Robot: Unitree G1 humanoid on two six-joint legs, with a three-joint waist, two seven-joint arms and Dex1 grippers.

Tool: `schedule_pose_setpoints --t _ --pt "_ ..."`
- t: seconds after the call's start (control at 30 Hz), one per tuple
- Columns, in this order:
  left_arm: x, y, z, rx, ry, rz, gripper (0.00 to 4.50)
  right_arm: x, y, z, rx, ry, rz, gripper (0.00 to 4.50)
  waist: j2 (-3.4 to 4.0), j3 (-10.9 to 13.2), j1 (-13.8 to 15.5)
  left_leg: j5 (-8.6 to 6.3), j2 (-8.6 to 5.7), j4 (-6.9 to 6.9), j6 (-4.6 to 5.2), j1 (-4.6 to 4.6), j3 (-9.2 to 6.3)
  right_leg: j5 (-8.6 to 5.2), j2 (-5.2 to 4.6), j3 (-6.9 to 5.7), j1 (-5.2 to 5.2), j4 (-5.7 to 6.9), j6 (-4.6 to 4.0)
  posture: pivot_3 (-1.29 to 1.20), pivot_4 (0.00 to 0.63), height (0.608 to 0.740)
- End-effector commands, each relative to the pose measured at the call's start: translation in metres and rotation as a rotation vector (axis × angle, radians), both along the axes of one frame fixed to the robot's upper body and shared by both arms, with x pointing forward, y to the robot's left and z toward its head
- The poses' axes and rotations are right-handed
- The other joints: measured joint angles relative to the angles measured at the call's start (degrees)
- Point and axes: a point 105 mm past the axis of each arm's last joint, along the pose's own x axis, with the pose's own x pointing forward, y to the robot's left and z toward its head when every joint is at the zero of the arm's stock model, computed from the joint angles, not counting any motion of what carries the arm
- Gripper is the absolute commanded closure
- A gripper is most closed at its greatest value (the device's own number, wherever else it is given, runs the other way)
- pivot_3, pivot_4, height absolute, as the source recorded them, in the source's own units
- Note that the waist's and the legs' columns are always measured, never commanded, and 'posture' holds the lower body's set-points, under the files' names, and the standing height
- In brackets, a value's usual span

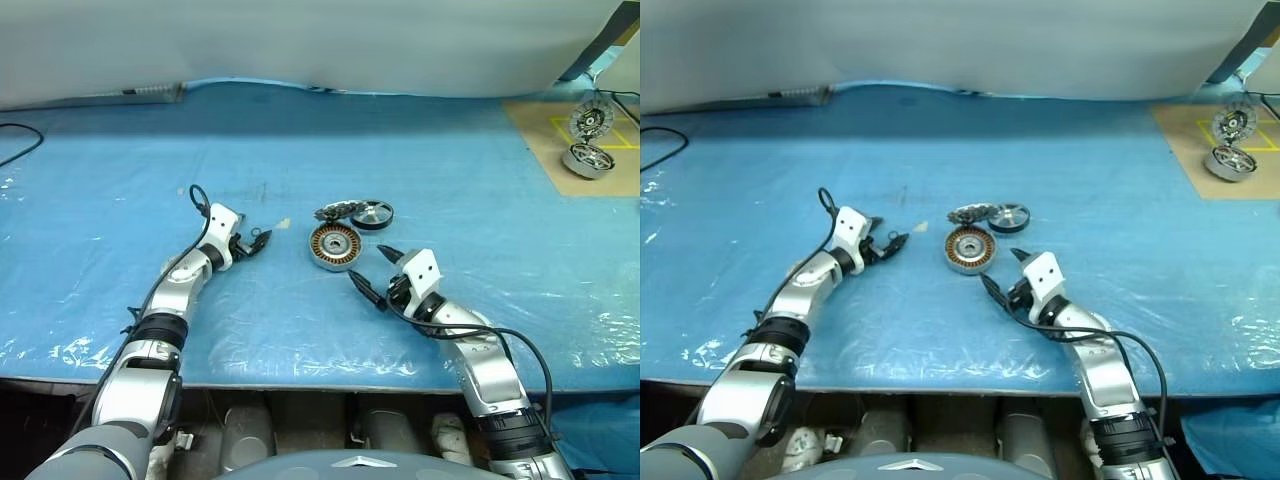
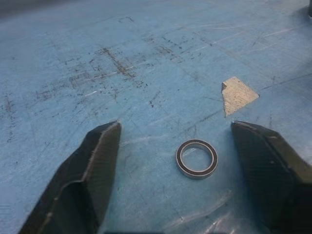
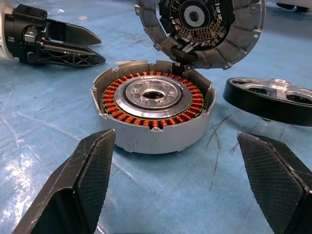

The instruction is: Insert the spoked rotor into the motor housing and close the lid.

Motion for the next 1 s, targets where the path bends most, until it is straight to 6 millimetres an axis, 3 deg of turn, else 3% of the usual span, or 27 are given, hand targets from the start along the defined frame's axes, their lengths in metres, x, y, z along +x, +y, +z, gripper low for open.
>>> schedule_pose_setpoints --t 0.03,0.13,0.27,0.43,0.67,0.8,1.0 --pt "-0.011 0.011 -0.021 0.050 0.056 0.008 1.99 0.002 0.000 0.011 0.017 -0.039 -0.004 0.24 0.00 0.00 -0.11 0.00 0.00 -0.01 0.00 0.00 0.00 0.00 0.00 0.00 0.00 -0.01 0.00 0.00 0.150 0.740" --pt "-0.015 0.015 -0.023 0.057 0.059 0.015 3.05 0.003 0.001 0.011 0.015 -0.039 -0.004 0.24 0.01 -0.01 -0.25 0.00 0.00 -0.09 0.00 0.08 0.02 -0.01 0.01 0.01 0.00 -0.04 -0.01 0.00 0.150 0.740" --pt "-0.038 0.034 -0.035 0.060 0.081 0.047 4.45 0.006 0.001 0.013 0.020 -0.047 -0.006 0.24 0.04 -0.04 -1.22 0.00 0.01 -0.19 0.00 0.16 0.06 -0.01 0.02 0.04 0.00 -0.09 -0.01 0.00 0.150 0.740" --pt "-0.058 0.026 -0.020 0.034 0.068 -0.030 4.49 -0.001 0.004 0.014 0.035 -0.052 0.042 0.24 0.06 -0.05 -1.59 -0.02 0.02 -0.28 0.01 0.18 0.08 -0.04 0.02 0.02 0.00 -0.15 -0.04 0.00 0.150 0.740" --pt "-0.069 -0.020 0.034 -0.036 -0.014 -0.244 4.49 -0.004 0.000 0.009 0.030 -0.042 0.054 0.24 0.04 0.01 -1.06 -0.05 0.06 -0.25 0.08 0.17 0.09 -0.05 0.01 -0.04 -0.07 -0.18 -0.05 0.00 0.150 0.740" --pt "-0.069 -0.044 0.054 -0.035 -0.046 -0.336 4.49 -0.004 -0.001 0.008 0.026 -0.039 0.054 0.24 0.04 0.01 -1.14 -0.03 0.06 -0.23 0.04 0.17 0.09 -0.05 0.01 -0.04 -0.07 -0.18 -0.05 0.00 0.150 0.740" --pt "-0.071 -0.079 0.059 -0.030 -0.037 -0.469 4.49 -0.003 -0.002 0.008 0.029 -0.041 0.051 0.24 0.04 0.01 -1.62 -0.01 0.05 -0.26 0.02 -0.02 0.09 -0.05 0.03 -0.03 -0.07 -0.21 -0.05 0.00 0.150 0.740"
